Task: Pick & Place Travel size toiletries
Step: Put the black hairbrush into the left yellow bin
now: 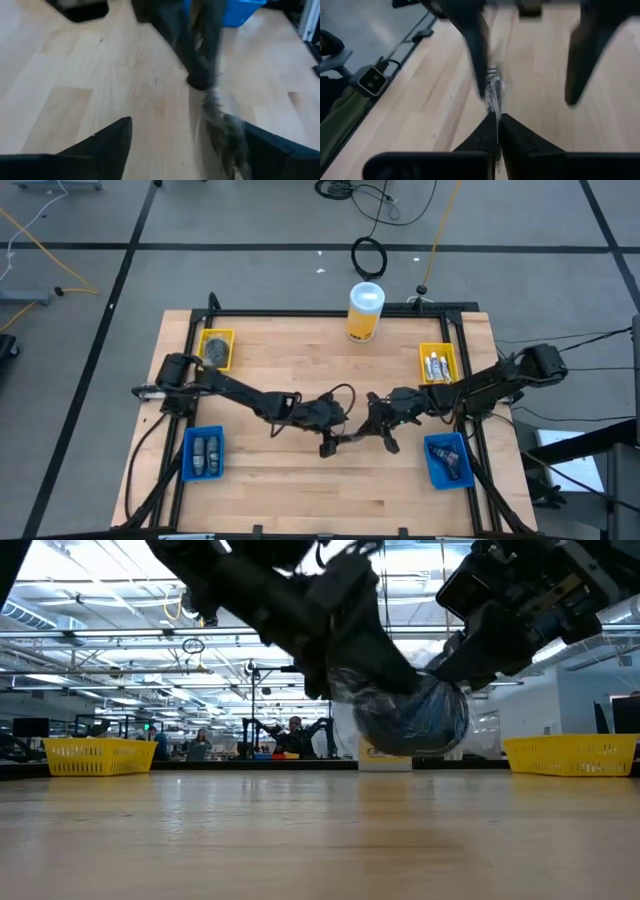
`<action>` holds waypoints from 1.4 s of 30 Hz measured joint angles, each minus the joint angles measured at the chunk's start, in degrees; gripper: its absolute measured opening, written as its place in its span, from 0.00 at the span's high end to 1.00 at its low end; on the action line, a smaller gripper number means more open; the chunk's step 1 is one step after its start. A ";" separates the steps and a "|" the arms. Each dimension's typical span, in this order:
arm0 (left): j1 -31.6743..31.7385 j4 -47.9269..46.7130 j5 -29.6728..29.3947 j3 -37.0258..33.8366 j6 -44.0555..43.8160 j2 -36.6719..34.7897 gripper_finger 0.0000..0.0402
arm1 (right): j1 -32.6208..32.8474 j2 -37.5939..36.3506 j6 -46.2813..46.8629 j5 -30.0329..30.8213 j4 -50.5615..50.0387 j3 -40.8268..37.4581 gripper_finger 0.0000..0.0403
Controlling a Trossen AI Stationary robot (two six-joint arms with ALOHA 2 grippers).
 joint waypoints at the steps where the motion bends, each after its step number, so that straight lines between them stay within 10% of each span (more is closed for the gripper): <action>1: 0.21 0.26 0.11 0.00 -0.23 0.41 0.28 | 0.00 -0.02 -0.24 -0.01 0.38 0.00 0.99; 17: 0.64 1.71 1.04 -0.04 -0.09 0.45 0.95 | 0.17 -0.24 -4.45 10.84 2.91 0.00 0.88; 23: -0.24 -3.76 -8.39 -0.11 -4.86 -0.68 0.92 | 1.58 -4.29 -5.54 18.31 2.42 -0.50 0.77; 35: -6.51 -56.64 -46.81 -0.11 -34.23 -17.66 0.94 | 3.91 -9.86 -5.76 19.39 7.40 -6.69 0.74; 42: -3.27 -89.43 -51.54 -4.64 -65.57 -27.20 0.87 | 3.91 -10.41 -5.76 19.38 10.42 -8.02 0.74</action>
